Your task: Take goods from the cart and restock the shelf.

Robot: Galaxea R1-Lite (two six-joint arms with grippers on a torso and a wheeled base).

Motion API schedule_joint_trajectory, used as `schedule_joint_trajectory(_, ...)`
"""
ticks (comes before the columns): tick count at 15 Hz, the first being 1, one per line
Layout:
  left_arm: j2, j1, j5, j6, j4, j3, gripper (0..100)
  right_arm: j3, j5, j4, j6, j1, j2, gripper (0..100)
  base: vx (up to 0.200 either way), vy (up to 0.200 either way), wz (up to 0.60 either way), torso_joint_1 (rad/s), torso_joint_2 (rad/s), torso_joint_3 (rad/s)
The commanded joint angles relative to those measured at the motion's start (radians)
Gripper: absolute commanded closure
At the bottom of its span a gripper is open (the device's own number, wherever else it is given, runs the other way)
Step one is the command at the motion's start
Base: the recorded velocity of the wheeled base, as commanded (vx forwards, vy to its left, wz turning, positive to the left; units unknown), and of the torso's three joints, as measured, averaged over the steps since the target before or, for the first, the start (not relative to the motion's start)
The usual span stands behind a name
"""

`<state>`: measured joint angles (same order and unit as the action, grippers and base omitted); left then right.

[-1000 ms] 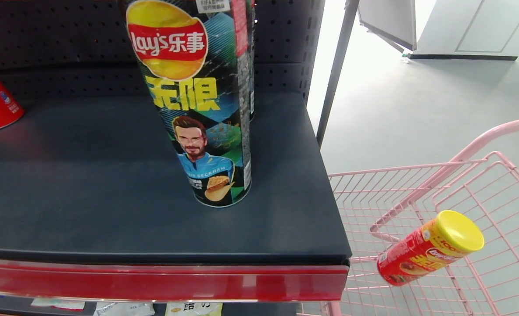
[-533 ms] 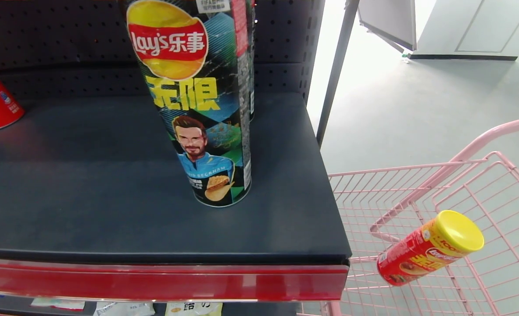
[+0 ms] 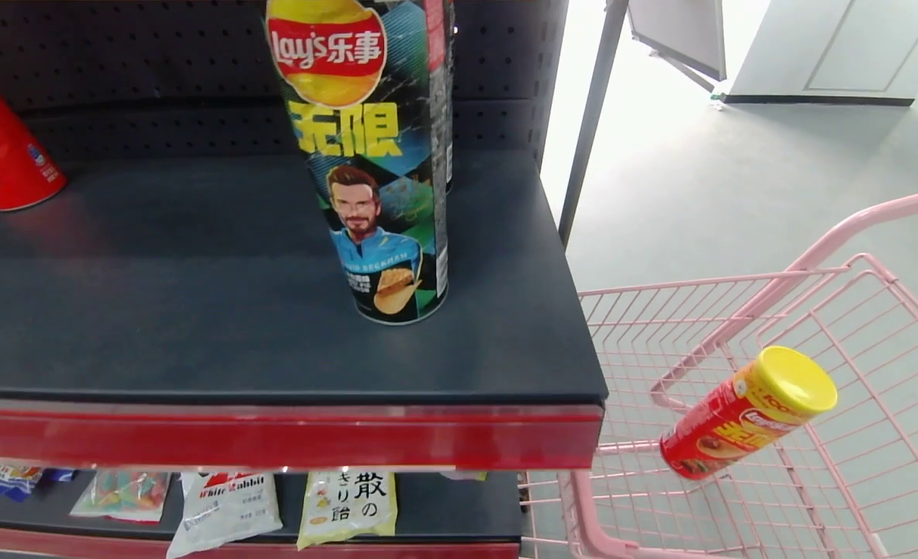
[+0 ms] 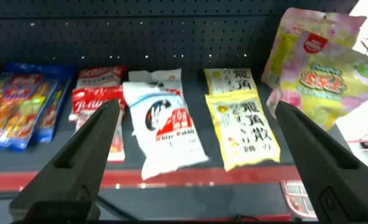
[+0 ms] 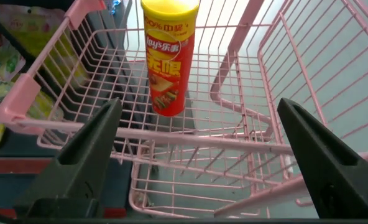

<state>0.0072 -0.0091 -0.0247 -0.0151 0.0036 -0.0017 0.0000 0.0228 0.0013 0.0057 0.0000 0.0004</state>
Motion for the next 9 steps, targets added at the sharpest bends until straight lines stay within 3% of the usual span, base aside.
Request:
schedule_joint_trajectory(1, 0.0, 0.0, 0.0, 0.0, -0.001, 0.0, 0, 0.0, 0.0, 0.0, 0.0, 0.0, 0.0, 0, -0.2, 0.0, 0.0, 0.002, 0.0, -0.002)
schedule_joint_trajectory(3, 0.0, 0.0, 0.0, -0.002, -0.001, 0.0, 0, 0.0, 0.0, -0.001, 0.0, 0.0, 0.001, 0, -0.2, 0.0, 0.0, 0.002, 0.0, 0.005)
schedule_joint_trajectory(9, 0.0, 0.0, 0.0, 0.0, -0.001, 0.0, 0, 0.0, 0.0, 0.002, -0.006, 0.003, 0.007, 0, 0.0, 0.0, 0.0, 0.0, 0.0, 0.0)
